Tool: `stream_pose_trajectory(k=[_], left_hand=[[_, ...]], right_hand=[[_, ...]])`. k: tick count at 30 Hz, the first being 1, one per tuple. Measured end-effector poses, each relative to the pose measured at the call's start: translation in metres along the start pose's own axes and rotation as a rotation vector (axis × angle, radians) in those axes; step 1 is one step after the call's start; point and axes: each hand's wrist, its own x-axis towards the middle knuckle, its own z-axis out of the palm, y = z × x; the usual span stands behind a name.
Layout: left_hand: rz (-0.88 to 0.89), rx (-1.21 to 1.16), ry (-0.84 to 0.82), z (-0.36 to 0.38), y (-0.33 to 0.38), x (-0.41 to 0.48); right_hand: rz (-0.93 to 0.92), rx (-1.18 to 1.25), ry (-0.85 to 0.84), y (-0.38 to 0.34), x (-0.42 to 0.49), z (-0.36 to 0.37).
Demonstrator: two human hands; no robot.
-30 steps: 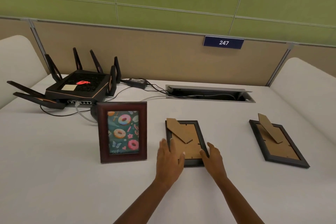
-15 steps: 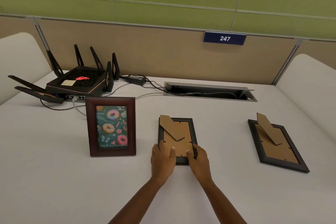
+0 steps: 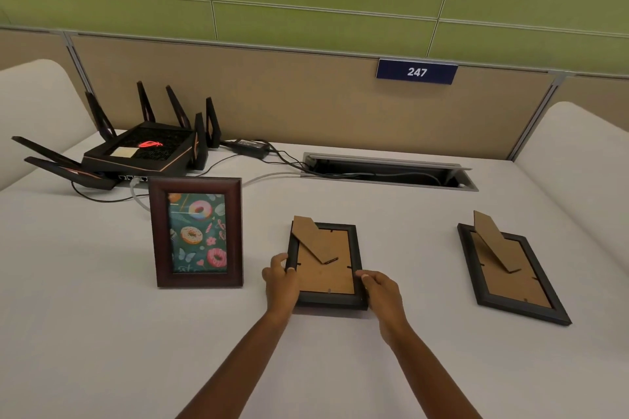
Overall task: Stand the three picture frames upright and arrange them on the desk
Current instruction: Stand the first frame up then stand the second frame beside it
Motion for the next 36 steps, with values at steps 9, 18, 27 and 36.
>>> stream_pose_trajectory(k=[9, 18, 27, 36], left_hand=[[-0.126, -0.183, -0.065, -0.013, 0.015, 0.004], [-0.319, -0.617, -0.149, -0.021, 0.040, -0.013], [-0.375, -0.748, -0.278, -0.025, 0.061, -0.026], [-0.251, -0.717, -0.433, -0.029, 0.067, -0.014]], right_hand=[[-0.047, 0.110, -0.048, -0.011, 0.002, -0.025], [-0.463, -0.233, -0.035, -0.018, 0.005, -0.040], [-0.748, -0.235, -0.002, -0.025, 0.017, -0.054], [-0.808, 0.062, 0.086, -0.047, 0.004, -0.042]])
